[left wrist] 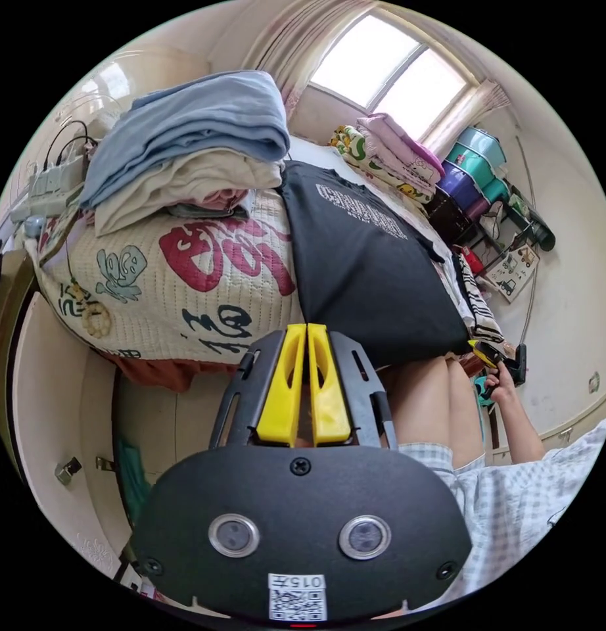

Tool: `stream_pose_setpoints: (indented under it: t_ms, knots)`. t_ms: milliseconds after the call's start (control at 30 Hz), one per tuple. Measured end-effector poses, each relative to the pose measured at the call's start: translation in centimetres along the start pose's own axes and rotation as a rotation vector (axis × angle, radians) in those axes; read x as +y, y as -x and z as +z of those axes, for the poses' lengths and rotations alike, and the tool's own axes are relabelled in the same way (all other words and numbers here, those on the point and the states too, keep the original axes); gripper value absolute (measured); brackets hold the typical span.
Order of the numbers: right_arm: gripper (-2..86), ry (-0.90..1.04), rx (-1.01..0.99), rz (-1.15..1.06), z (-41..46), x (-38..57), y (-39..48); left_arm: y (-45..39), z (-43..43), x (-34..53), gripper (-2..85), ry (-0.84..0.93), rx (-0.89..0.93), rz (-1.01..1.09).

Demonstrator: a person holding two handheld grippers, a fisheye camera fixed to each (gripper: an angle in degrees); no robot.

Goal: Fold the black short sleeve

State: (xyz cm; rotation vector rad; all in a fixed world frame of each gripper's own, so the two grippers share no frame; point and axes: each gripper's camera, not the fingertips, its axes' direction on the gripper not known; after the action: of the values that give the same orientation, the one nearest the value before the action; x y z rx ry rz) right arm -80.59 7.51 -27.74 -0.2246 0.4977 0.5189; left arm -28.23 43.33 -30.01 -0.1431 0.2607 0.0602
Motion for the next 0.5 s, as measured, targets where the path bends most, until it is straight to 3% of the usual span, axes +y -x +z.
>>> stream_pose_setpoints:
  t_ms: [100, 267, 367, 500]
  knots:
    - [0.5, -0.039, -0.034, -0.008, -2.9, 0.6, 0.2, 0.0, -1.0, -0.4, -0.3, -0.003, 0.005, 0.018]
    - [0.4, -0.032, 0.075, -0.076, -4.0, 1.3, 3.0, 0.5, -1.5, -0.1, -0.3, -0.003, 0.022, -0.005]
    - [0.3, -0.083, -0.026, -0.042, -5.9, 1.2, 3.4, 1.2, -2.9, -0.8, -0.3, -0.046, 0.119, -0.062]
    - [0.3, -0.123, -0.036, -0.068, -7.6, 1.0, 4.8, 0.6, -4.4, -1.8, -0.3, -0.073, 0.119, -0.039]
